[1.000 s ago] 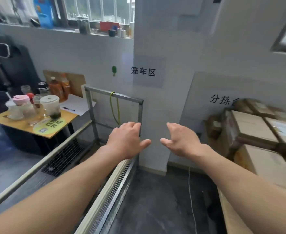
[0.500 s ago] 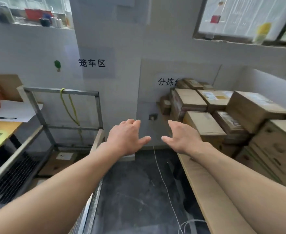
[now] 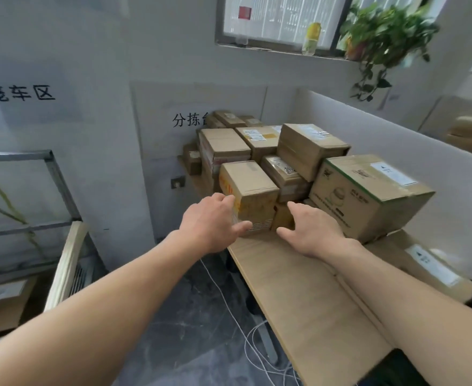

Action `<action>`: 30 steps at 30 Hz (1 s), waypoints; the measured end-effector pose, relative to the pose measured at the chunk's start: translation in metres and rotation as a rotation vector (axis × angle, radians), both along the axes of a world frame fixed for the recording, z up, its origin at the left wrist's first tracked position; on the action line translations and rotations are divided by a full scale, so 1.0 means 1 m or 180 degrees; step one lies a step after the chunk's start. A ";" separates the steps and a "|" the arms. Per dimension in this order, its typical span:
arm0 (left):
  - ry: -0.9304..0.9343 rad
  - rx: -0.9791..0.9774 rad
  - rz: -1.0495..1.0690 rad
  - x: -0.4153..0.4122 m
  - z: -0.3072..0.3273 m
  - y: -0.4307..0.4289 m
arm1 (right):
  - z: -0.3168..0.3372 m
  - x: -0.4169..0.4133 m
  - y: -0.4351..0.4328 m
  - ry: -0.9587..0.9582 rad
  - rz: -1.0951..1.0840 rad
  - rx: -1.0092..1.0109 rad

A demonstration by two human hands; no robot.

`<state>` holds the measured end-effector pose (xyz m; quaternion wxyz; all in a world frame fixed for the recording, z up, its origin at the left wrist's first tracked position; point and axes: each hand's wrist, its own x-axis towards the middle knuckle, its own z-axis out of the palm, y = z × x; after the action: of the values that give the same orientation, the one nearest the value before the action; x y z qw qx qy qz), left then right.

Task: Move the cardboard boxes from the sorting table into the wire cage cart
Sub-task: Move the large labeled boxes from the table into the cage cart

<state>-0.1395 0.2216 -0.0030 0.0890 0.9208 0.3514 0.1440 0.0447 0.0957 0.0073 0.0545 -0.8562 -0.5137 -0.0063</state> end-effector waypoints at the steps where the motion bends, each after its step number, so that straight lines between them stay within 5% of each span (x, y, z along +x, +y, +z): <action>1: 0.0038 -0.0007 -0.0050 0.013 -0.001 -0.006 | -0.001 0.012 -0.010 -0.0006 -0.0063 -0.0034; 19: 0.0580 -0.0533 -0.0504 0.260 -0.073 -0.148 | -0.076 0.264 -0.186 0.0398 -0.1092 -0.0725; 30: 0.0926 -0.0790 -0.0446 0.334 -0.124 -0.198 | -0.126 0.367 -0.224 0.0456 -0.1381 -0.0934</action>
<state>0.1945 0.0239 -0.1265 0.1600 0.9360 0.3107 -0.0416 0.4121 -0.1285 -0.1189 -0.0366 -0.9432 -0.3085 0.1173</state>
